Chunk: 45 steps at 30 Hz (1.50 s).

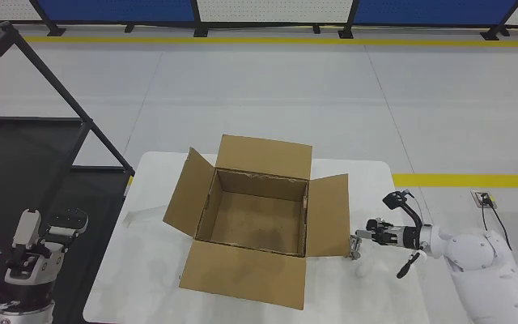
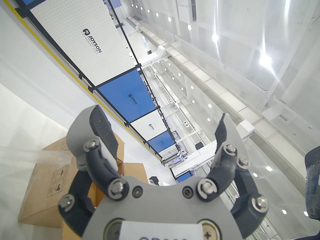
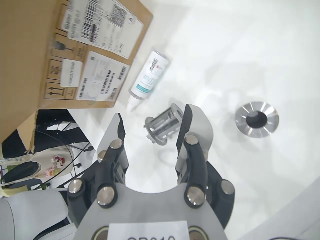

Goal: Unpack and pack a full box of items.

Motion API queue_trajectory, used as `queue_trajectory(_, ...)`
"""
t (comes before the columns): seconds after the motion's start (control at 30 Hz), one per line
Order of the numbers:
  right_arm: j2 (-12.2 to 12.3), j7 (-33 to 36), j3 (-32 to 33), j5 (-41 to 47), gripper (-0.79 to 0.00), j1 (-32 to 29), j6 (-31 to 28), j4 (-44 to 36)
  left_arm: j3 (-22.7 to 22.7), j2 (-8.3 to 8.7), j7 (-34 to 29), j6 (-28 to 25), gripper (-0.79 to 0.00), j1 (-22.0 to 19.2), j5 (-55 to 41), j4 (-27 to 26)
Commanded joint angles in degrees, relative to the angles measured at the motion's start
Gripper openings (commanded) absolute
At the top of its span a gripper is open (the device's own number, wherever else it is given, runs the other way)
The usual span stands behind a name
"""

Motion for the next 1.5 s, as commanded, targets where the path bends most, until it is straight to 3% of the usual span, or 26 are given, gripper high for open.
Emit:
queue_trajectory(0.0, -0.1, -1.1, -0.9, 1.0, -0.299, 0.2, -1.8, -1.0, 0.0, 0.0, 0.0, 0.0, 0.0, 0.0, 0.0, 0.0)
queue_trajectory(0.17, -0.5, -3.1, -4.0, 3.6, -0.382, 2.0, -6.7, -1.7, 0.0, 0.0, 0.0, 0.0, 0.0, 0.0, 0.0, 0.0)
queue_trajectory(0.7, -2.8, -4.7, -17.0, 1.6, -0.286, 13.4, -6.1, 2.0, 0.0, 0.0, 0.0, 0.0, 0.0, 0.0, 0.0, 0.0)
queue_trajectory(1.03, -4.0, -11.9, -20.8, 3.0, -0.259, 14.8, -9.8, 9.6, 0.0, 0.0, 0.0, 0.0, 0.0, 0.0, 0.0, 0.0)
queue_trajectory(1.27, -5.4, -21.5, -23.7, 2.5, -0.142, 14.3, -15.2, 13.9, 0.0, 0.0, 0.0, 0.0, 0.0, 0.0, 0.0, 0.0)
queue_trajectory(1.37, -6.4, -25.3, -25.5, 1.9, -0.034, 14.8, -16.5, 15.4, 0.0, 0.0, 0.0, 0.0, 0.0, 0.0, 0.0, 0.0)
queue_trajectory(1.47, -7.4, -27.7, -27.6, 1.0, 0.0, 16.0, -16.7, 17.3, 0.0, 0.0, 0.0, 0.0, 0.0, 0.0, 0.0, 0.0)
